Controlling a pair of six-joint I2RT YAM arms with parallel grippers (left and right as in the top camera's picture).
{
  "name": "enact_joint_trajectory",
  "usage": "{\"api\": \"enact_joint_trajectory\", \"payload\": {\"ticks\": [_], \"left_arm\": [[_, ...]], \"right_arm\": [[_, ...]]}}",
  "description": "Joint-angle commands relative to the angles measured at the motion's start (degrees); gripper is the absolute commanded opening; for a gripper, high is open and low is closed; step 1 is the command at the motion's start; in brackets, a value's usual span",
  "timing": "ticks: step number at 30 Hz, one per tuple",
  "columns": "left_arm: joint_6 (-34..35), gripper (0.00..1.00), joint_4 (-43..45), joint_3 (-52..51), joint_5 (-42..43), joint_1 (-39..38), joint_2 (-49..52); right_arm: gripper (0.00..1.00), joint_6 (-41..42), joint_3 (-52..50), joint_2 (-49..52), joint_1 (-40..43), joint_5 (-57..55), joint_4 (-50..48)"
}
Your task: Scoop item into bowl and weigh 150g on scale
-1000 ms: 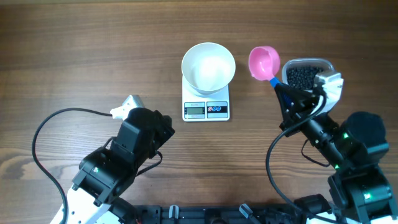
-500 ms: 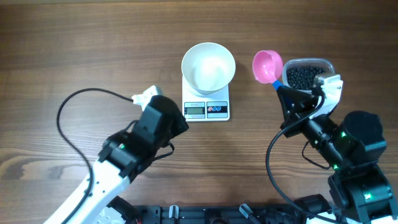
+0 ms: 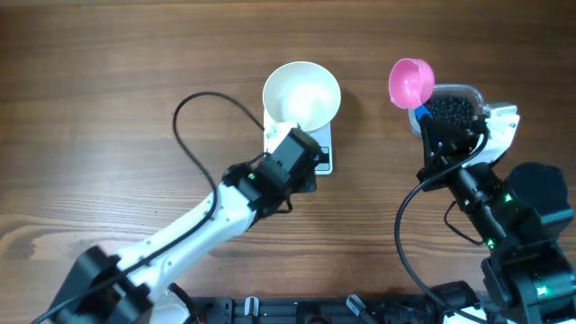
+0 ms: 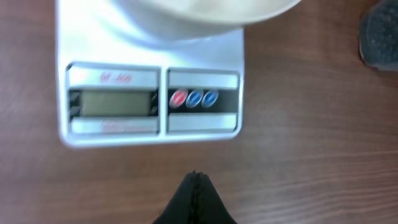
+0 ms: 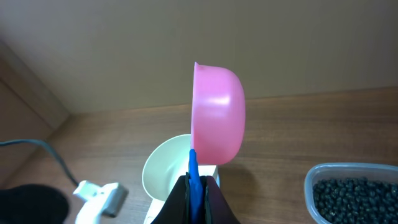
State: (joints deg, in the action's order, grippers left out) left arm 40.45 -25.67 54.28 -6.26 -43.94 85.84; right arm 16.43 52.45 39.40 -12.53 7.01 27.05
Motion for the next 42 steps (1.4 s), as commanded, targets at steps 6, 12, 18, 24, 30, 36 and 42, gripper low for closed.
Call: {"api": "enact_joint_trajectory", "payload": {"ticks": [6,12,18,24,30,36,42], "left_arm": [[-1.92,0.04,7.67,1.62,-5.14,-0.20,7.91],[5.95,0.04,8.59,1.62,-9.09,-0.22,11.41],[6.54,0.04,11.74,1.62,-9.94,-0.22,14.19],[6.56,0.04,13.49,1.62,-10.56,-0.20,15.50],[6.54,0.04,14.62,1.62,-10.78,-0.22,17.05],[6.54,0.04,15.50,1.62,-10.75,-0.20,18.53],[6.54,0.04,15.91,1.62,-10.78,-0.20,18.78]], "right_arm": [[0.04,2.23,1.25,-0.17,0.24,-1.27,0.52],[0.04,2.19,1.25,-0.13,0.24,-1.25,1.33],[0.04,2.21,1.25,-0.13,0.24,-1.25,1.36],[0.04,2.21,1.25,-0.13,0.24,-1.25,1.38],[0.04,2.16,1.25,-0.13,0.24,-1.25,1.49],[0.04,1.95,1.25,-0.13,0.24,-1.27,2.49],[0.04,1.68,1.25,-0.13,0.24,-1.27,2.56]]}}
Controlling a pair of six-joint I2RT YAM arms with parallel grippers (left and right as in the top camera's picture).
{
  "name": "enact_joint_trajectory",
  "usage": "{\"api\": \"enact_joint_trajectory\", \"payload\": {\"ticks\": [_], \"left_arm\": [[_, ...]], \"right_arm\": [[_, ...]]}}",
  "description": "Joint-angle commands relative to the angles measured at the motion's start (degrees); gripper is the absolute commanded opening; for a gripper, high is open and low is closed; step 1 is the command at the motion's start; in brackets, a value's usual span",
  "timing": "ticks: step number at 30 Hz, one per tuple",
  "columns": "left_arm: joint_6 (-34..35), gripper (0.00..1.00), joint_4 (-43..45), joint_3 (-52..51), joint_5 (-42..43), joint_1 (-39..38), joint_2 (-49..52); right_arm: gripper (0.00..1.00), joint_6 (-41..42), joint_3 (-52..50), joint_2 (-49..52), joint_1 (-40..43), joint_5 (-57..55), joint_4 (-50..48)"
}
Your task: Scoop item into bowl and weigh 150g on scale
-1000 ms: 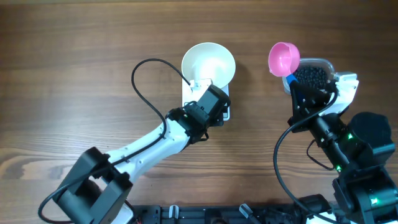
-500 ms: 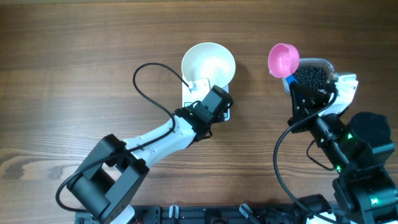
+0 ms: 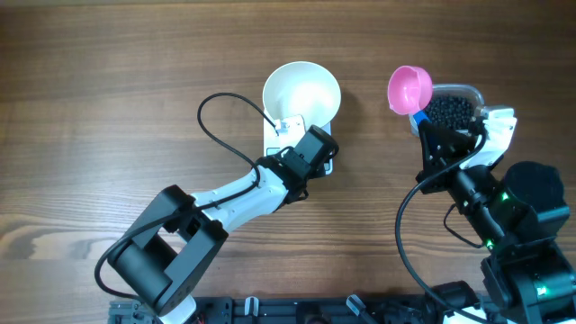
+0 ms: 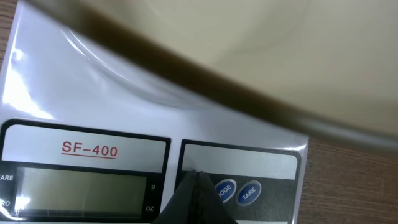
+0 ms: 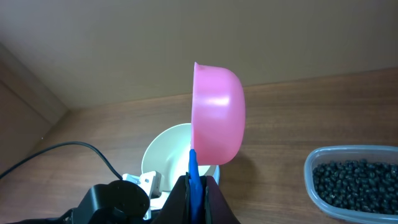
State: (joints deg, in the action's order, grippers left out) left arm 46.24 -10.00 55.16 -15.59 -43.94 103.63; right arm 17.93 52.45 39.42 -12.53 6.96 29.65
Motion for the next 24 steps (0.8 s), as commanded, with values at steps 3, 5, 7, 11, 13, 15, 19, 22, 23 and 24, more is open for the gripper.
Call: {"api": "enact_joint_trajectory", "payload": {"ticks": [3,5,7,11,13,15,19,22,23,24], "left_arm": [[0.74,0.04,0.09,0.72,-1.44,-0.15,1.44],[0.74,0.04,0.17,0.72,-1.42,-0.15,1.51],[0.74,0.04,0.13,0.72,-1.42,-0.15,1.51],[0.76,0.04,-0.31,0.72,-1.38,-0.17,1.51],[0.81,0.04,-0.92,0.72,-1.16,-0.17,1.51],[0.98,0.04,-0.94,0.72,-1.16,-0.15,1.68],[0.98,0.04,-1.03,0.72,0.39,-0.17,2.29],[0.96,0.04,-1.01,0.72,1.60,-0.22,2.29],[0.96,0.04,-0.92,0.72,2.34,-0.22,2.29],[0.98,0.04,-0.90,0.74,2.80,-0.22,2.23]], "right_arm": [[0.04,0.09,1.25,-0.15,0.24,-1.22,-0.02],[0.04,0.09,1.25,-0.15,0.24,-1.22,-0.02],[0.04,0.07,1.25,-0.15,0.24,-1.22,-0.04],[0.04,0.07,1.25,-0.15,0.24,-1.25,-0.17],[0.04,0.07,1.25,-0.15,0.24,-1.22,-0.22],[0.04,0.07,1.25,-0.15,0.24,-1.25,-0.26],[0.04,0.07,1.25,-0.15,0.24,-1.22,-0.37],[0.04,0.04,1.25,-0.15,0.24,-1.25,-0.44],[0.04,0.04,1.25,-0.15,0.24,-1.25,-0.46],[0.04,0.04,1.25,-0.15,0.24,-1.25,-0.46]]}}
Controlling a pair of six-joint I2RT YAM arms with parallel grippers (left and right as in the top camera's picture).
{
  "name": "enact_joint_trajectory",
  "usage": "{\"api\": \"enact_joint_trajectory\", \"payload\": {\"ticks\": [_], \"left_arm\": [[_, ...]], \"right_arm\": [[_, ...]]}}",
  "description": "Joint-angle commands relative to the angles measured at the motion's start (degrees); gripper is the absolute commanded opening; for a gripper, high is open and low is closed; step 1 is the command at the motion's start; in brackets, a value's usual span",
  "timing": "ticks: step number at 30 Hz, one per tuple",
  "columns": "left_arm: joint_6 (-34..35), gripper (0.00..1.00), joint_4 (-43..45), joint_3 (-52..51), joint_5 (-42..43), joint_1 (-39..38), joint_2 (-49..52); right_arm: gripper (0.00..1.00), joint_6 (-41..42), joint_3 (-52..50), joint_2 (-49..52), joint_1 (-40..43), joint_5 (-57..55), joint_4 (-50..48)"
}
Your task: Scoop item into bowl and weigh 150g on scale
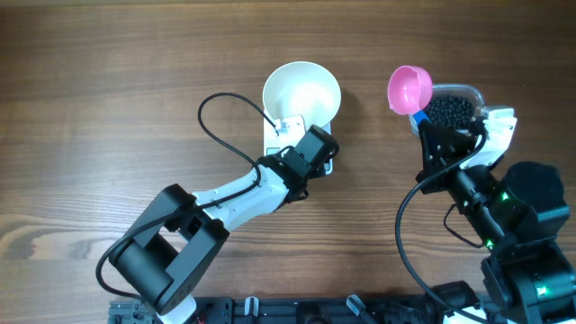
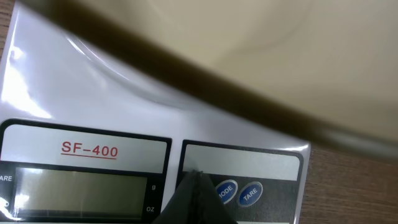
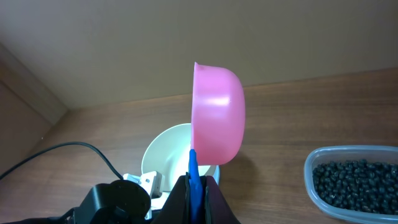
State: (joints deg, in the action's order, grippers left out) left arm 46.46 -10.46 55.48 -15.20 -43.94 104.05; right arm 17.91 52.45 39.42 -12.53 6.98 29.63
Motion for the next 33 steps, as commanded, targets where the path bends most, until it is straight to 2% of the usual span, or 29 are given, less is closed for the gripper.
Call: {"api": "enact_joint_trajectory", "payload": {"ticks": [1,5,11,15,20,27,33], "left_arm": [[0.74,0.04,-0.46,0.42,2.84,-0.22,1.55],[0.68,0.04,-1.79,0.42,5.44,-0.22,-2.47],[0.28,0.04,-5.73,0.42,5.53,-0.20,-14.01],[0.26,0.04,-11.45,0.42,1.36,-0.20,-24.41],[0.26,0.04,-17.90,0.42,-4.04,-0.20,-31.61],[0.42,0.04,-19.56,0.39,-3.82,-0.22,-29.42],[2.05,0.04,-16.24,0.39,-3.06,-1.73,-20.20]], "right_arm": [[0.04,0.07,1.25,-0.15,0.24,-1.27,-0.44],[0.04,0.09,1.25,-0.15,0.24,-1.27,-0.79],[0.04,0.09,1.22,-0.15,0.24,-1.29,-1.22],[0.04,0.15,1.22,0.31,0.24,-2.38,-0.39],[0.04,0.13,1.22,3.15,0.24,-3.17,-0.87],[0.04,1.81,1.22,9.51,0.24,-3.13,-5.84],[0.04,3.15,1.22,12.26,0.24,-3.13,-8.46]]}}
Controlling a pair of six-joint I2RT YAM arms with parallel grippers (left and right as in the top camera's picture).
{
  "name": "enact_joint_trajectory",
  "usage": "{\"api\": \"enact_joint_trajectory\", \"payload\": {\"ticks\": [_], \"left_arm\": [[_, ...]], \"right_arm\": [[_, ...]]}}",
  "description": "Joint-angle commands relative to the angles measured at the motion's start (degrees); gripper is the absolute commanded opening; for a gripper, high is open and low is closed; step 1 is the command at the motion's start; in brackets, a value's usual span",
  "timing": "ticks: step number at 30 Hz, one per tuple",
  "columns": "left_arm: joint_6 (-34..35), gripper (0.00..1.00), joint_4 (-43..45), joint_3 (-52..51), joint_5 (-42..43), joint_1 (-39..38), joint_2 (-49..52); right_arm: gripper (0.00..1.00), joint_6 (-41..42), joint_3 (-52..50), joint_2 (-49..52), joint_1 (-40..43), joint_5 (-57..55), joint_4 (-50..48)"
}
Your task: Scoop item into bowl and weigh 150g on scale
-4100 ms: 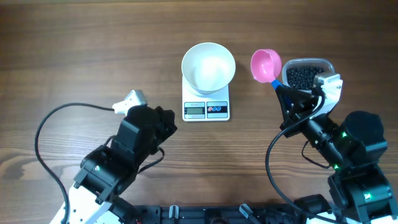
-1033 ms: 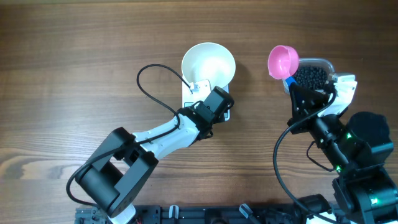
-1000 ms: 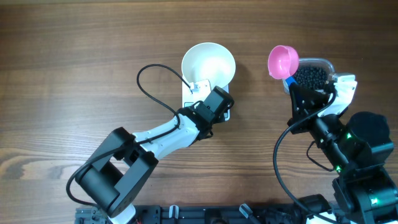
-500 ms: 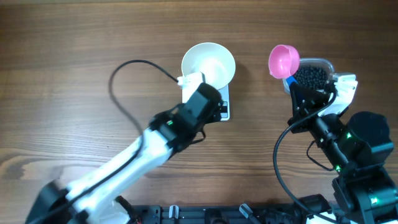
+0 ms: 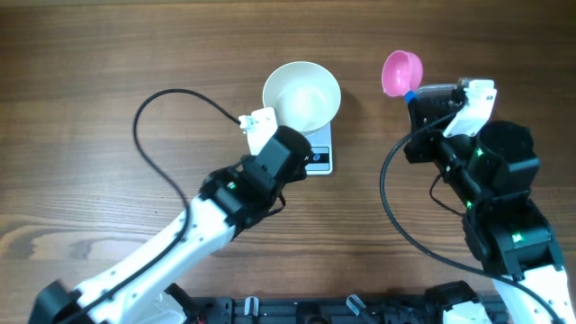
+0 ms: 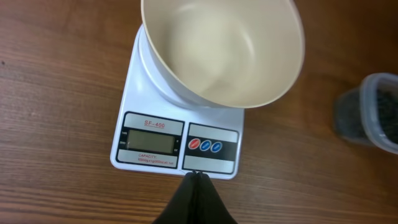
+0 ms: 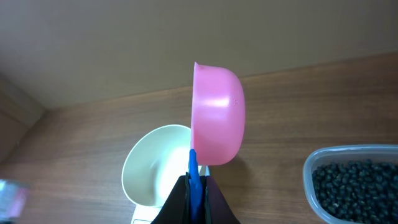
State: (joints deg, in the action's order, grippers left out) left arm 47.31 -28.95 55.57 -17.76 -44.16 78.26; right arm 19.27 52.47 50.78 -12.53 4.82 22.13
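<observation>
An empty cream bowl (image 5: 301, 94) stands on the white scale (image 5: 319, 160); in the left wrist view the bowl (image 6: 222, 50) sits above the scale's display (image 6: 149, 141), which looks blank. My left gripper (image 6: 196, 175) is shut with nothing in it, raised just off the scale's near edge. My right gripper (image 7: 197, 183) is shut on the blue handle of a pink scoop (image 7: 216, 115), held on its side. In the overhead view the scoop (image 5: 401, 73) hangs right of the bowl, beside the tub of black beans (image 7: 354, 182).
A black cable (image 5: 175, 99) loops over the wooden table (image 5: 108, 72) left of the bowl. The bean tub (image 6: 370, 112) stands to the right of the scale, mostly hidden under my right arm in the overhead view.
My left gripper has pulled back and up from the scale's buttons, so the whole scale and bowl now show. My right gripper with the pink scoop has shifted slightly away and up.
My left gripper was shut a short way before the scale. It then stood with its tip at the scale's buttons at two moments. Now it is drawn back. My right gripper held the pink scoop near the bean tub throughout.
</observation>
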Motion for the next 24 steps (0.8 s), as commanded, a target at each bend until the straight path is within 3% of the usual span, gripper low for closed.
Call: {"api": "enact_joint_trajectory", "payload": {"ticks": [1,10,24], "left_arm": [[1.20,0.04,3.65,0.31,-0.52,-2.12,7.39],[4.20,0.04,13.92,0.31,-1.36,-4.48,21.49],[4.83,0.04,17.86,0.31,-5.90,-3.65,26.56]], "right_arm": [[0.04,1.79,1.20,1.14,0.24,-0.96,-1.29],[0.04,1.66,1.20,1.14,0.24,-0.98,-3.30],[0.04,1.70,1.20,1.14,0.24,-0.92,-3.17]]}}
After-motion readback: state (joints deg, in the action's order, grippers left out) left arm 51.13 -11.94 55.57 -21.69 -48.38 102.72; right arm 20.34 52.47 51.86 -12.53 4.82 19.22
